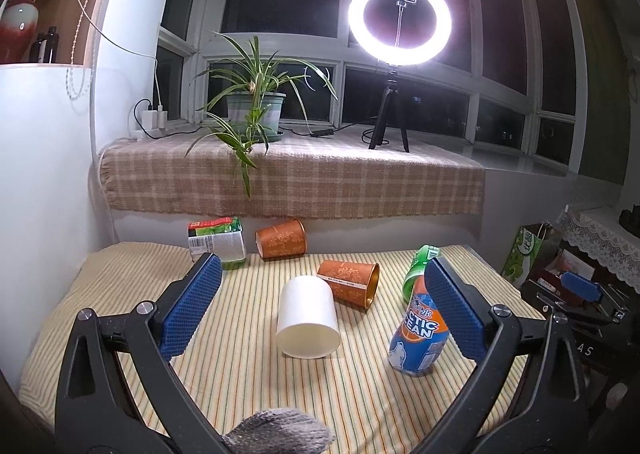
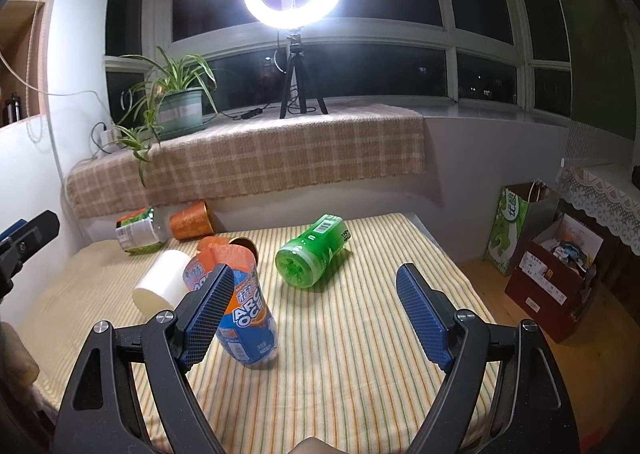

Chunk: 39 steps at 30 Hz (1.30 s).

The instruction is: Flip cup upright

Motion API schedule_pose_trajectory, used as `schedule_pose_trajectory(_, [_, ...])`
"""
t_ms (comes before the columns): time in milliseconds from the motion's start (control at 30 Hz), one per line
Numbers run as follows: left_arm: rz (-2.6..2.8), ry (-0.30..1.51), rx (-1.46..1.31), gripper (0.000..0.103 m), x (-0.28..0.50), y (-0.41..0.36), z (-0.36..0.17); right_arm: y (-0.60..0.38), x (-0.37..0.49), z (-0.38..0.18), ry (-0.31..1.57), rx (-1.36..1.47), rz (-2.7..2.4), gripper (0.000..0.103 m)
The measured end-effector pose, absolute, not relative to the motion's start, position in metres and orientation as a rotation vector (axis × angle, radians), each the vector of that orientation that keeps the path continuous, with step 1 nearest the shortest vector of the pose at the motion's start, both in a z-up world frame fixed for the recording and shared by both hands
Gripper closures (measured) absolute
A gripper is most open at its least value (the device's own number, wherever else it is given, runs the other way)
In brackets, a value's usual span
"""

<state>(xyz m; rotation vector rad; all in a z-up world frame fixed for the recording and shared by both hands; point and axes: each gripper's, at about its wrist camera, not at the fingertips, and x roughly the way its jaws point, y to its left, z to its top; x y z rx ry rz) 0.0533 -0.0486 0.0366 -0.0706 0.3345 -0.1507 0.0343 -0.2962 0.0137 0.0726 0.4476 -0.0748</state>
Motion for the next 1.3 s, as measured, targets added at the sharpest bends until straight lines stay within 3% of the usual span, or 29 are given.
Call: schedule_pose_trajectory(1300, [-0.147, 0.338, -0.070, 0.000, 0.055, -0.043, 0.037, -0.290, 0.045, 0.001, 0.509, 0.096, -0.061, 0.020])
